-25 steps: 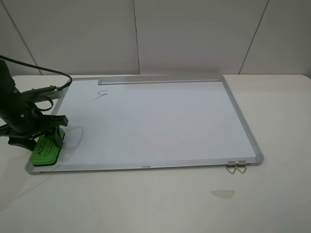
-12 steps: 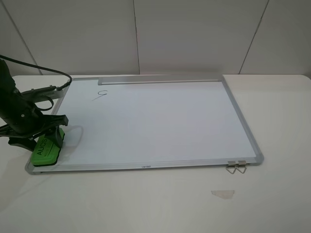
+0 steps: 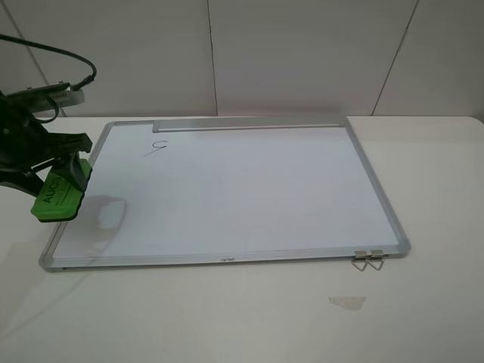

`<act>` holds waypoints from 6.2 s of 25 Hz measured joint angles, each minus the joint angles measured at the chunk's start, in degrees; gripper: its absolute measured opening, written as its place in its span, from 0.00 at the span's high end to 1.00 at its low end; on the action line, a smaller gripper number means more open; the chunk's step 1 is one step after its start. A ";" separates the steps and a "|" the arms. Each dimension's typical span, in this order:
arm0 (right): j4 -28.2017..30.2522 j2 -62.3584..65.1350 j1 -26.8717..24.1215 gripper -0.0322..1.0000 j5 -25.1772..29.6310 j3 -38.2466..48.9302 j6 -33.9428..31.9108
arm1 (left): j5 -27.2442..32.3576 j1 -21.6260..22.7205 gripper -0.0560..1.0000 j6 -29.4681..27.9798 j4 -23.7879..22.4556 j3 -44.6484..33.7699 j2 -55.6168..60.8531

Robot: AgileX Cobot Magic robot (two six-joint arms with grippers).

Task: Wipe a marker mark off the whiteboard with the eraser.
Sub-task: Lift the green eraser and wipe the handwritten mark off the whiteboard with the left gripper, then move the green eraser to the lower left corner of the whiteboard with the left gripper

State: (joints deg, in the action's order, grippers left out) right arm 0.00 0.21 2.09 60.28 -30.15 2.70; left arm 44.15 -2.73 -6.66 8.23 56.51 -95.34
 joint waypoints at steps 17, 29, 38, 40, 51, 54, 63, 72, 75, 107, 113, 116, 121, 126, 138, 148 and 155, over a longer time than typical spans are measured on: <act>0.00 0.00 0.00 0.18 0.00 0.00 0.00 | 16.13 0.00 0.38 2.66 -0.05 30.94 -12.99; 0.00 0.00 0.00 0.18 0.00 0.00 0.00 | 16.80 -7.04 0.38 12.60 -0.45 57.29 -38.94; 0.00 0.00 0.00 0.18 0.00 0.00 0.00 | 22.34 -7.95 0.38 13.42 -0.39 68.60 -50.00; 0.00 0.00 0.00 0.18 0.00 0.00 0.00 | 22.78 -7.95 0.38 13.42 -0.45 68.71 -50.91; 0.00 0.00 0.00 0.18 0.00 0.00 0.00 | 24.19 -7.95 0.38 12.37 -2.00 69.65 -52.19; 0.00 0.00 0.00 0.18 0.00 0.00 0.00 | 24.41 -7.83 0.38 9.55 -4.28 69.73 -52.19; 0.00 0.00 0.00 0.18 0.00 0.00 0.00 | 24.41 -4.80 0.38 7.27 -4.35 69.73 -52.24; 0.00 0.00 0.00 0.18 0.00 0.00 0.00 | 24.41 -4.79 0.38 1.92 -3.11 69.73 -52.30; 0.00 0.00 0.00 0.18 0.00 0.00 0.00 | 24.41 -5.45 0.38 0.98 -3.83 69.85 -52.35; 0.00 0.00 0.00 0.18 0.00 0.00 0.00 | 24.45 -7.07 0.38 1.28 -4.08 69.85 -52.46; 0.00 0.00 0.00 0.18 0.00 0.00 0.00 | 24.45 -6.11 0.38 1.73 -4.09 69.85 -52.21; 0.00 0.00 0.00 0.18 0.00 0.00 0.00 | 24.45 -6.04 0.38 2.06 -4.83 69.54 -51.35; 0.00 0.00 0.00 0.18 0.00 0.00 0.00 | 24.45 -5.79 0.38 1.80 -5.96 68.99 -46.81; 0.00 0.00 0.00 0.18 0.00 0.00 0.00 | 24.45 -5.79 0.38 -0.87 -5.43 64.06 -38.86; 0.00 0.00 0.00 0.18 0.00 0.00 0.00 | 20.48 -5.20 0.38 -10.06 -7.61 28.16 -18.00; 0.00 0.00 0.00 0.18 0.00 0.00 0.00 | 1.61 -5.20 0.38 -15.02 -8.60 1.43 -7.63; 0.00 0.00 0.00 0.18 0.00 0.00 0.00 | -9.75 -5.20 0.38 -12.08 -8.60 -5.35 -7.63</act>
State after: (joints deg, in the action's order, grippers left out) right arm 0.00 0.21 2.09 60.28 -30.15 2.70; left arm 34.40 -7.93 -18.74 -0.37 51.17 -102.96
